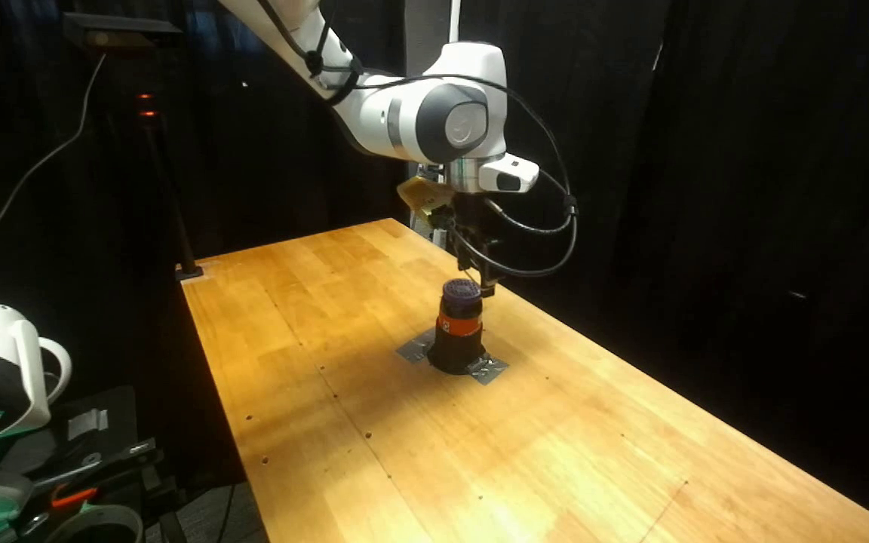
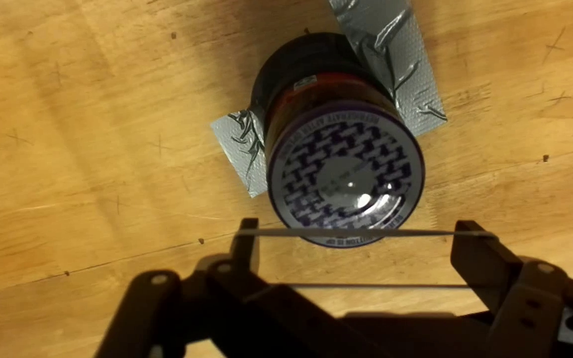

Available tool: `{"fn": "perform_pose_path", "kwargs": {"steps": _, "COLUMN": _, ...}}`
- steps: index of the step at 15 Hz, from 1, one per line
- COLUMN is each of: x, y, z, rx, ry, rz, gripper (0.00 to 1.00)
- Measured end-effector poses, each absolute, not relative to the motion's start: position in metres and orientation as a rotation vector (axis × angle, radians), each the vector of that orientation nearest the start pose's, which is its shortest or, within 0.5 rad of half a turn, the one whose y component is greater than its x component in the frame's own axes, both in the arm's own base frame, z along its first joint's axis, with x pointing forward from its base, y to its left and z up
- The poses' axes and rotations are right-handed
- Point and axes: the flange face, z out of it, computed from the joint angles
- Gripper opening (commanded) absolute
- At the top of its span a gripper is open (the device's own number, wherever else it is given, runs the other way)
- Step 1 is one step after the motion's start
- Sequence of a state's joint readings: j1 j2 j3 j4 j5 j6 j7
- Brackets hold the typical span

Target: Put the rubber band on the jar.

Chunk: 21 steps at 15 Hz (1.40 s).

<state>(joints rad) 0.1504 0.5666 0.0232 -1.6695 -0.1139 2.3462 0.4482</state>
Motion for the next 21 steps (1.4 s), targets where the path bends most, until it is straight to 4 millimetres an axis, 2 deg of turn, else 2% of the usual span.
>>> {"fn": "perform_pose_path", "kwargs": {"steps": 9, "x": 0.685, "y": 0.112, "z": 0.254, "rx": -3.160, "ry": 0.349, "rz": -0.121, "gripper": 1.00}}
{"fn": "perform_pose_path", "kwargs": {"steps": 13, "x": 0.679, "y": 0.110, "z": 0.253, "rx": -3.181, "ry": 0.356, "rz": -0.030, "gripper": 1.00}}
{"fn": "perform_pose_path", "kwargs": {"steps": 21, "x": 0.667, "y": 0.106, "z": 0.255, "rx": -3.151, "ry": 0.356, "rz": 0.040, "gripper": 1.00}}
